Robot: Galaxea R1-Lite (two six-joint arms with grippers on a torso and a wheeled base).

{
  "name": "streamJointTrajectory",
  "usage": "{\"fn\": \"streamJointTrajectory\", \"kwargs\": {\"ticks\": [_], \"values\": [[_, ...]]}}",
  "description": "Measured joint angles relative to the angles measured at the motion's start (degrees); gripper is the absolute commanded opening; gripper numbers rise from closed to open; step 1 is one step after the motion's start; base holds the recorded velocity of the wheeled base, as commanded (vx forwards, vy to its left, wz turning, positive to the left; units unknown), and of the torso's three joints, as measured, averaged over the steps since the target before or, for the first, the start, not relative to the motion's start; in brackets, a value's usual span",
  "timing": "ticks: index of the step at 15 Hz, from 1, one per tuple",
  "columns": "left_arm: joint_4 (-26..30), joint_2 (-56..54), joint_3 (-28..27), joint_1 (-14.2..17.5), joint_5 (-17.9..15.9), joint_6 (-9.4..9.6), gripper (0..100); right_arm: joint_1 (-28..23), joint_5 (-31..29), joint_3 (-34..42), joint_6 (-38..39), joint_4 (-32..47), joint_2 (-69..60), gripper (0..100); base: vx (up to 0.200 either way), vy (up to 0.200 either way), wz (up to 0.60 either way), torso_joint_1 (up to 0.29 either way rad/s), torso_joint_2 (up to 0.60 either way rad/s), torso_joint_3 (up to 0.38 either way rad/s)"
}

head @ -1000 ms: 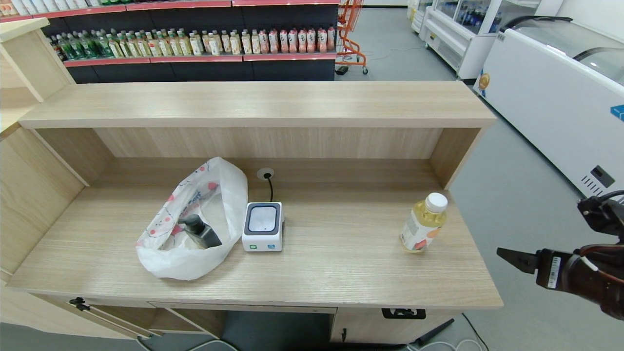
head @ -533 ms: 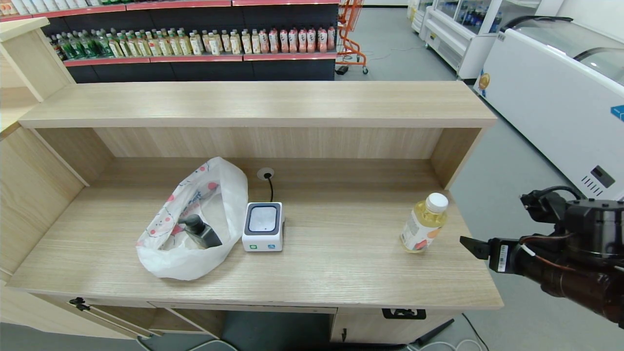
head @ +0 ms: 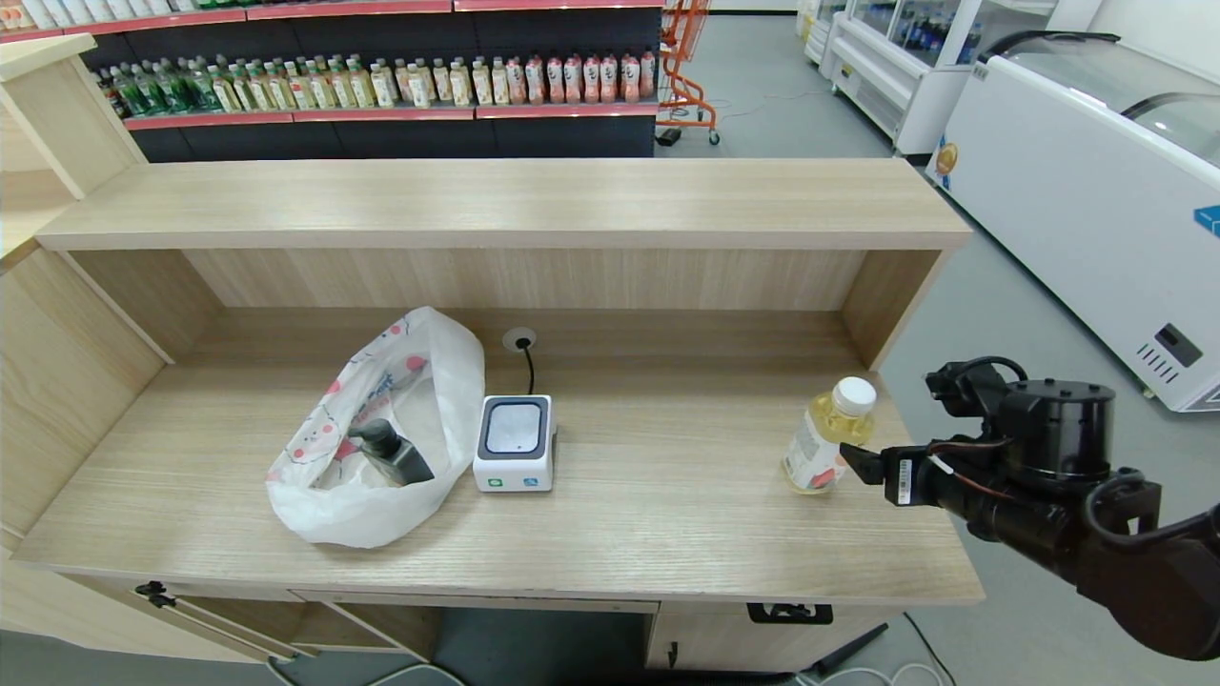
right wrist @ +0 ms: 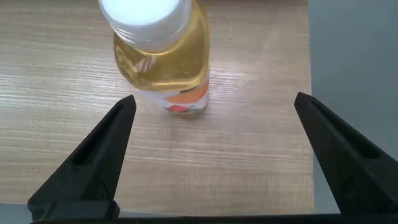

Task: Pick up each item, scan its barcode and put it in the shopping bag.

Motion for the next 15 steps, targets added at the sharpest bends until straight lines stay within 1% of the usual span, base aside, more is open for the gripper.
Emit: {"fn": "streamJointTrajectory", "kwargs": {"ticks": [3,6,9,13,15], "values": [[0.0,0.0,0.0,0.0,0.0,0.0,100,0.2,2.0,-0.6,-4.5,-6.2,4.2,100,0.0,0.0,0.0,0.0,0.0,0.0],[0.0,0.0,0.0,0.0,0.0,0.0,100,0.2,4.7,-1.0,-7.3,-11.7,8.4,100,0.0,0.0,0.0,0.0,0.0,0.0],[0.0,0.0,0.0,0.0,0.0,0.0,100,0.5,5.9,-2.9,-7.6,-15.0,12.0,100,0.0,0.0,0.0,0.0,0.0,0.0],[0.0,0.0,0.0,0.0,0.0,0.0,100,1.4,6.7,-4.6,-7.6,-21.4,16.3,100,0.0,0.0,0.0,0.0,0.0,0.0],[0.0,0.0,0.0,0.0,0.0,0.0,100,1.6,6.7,-4.9,-7.7,-21.7,18.1,100,0.0,0.0,0.0,0.0,0.0,0.0]]}}
